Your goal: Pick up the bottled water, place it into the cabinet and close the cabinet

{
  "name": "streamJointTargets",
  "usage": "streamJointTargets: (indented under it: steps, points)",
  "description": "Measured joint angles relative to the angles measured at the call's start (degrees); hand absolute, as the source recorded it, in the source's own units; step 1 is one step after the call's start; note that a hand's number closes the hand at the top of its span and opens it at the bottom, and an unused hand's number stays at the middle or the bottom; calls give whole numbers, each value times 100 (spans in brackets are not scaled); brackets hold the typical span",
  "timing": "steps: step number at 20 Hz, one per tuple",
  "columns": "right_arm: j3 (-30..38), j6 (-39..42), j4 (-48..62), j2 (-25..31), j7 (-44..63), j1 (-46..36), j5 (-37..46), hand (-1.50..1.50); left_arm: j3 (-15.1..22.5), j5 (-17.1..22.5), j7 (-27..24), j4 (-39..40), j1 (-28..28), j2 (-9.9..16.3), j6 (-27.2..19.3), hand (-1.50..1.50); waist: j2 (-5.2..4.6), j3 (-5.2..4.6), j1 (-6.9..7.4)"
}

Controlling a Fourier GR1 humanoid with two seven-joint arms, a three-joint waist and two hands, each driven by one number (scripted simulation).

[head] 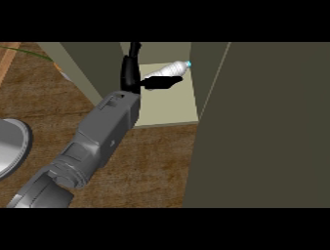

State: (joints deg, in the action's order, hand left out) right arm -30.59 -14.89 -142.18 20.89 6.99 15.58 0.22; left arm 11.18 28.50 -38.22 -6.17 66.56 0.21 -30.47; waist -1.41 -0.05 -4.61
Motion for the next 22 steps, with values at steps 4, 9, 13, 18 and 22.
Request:
streamJointTargets:
  steps: [4,9,13,18,22]
  points:
    - [44,30,-3,9,-43,61,-13,-150,-73,39,-146,-135,-10,10,440,-150,18,-1,31]
    - [140,101,33,-1,-46,1,-43,-150,-55,203,-178,-523,-38,-10,1253,-150,42,1,39]
    - [121,80,13,-26,37,-15,-34,-150,-25,343,-118,-774,-109,-17,1726,-150,77,1,127]
    - [216,101,-8,8,93,48,-30,-150,168,625,74,-1438,-461,-20,1956,-150,132,3,257]
    - [76,58,9,-42,72,125,-1,-150,519,777,310,-2322,-1070,-21,1886,150,175,4,378]
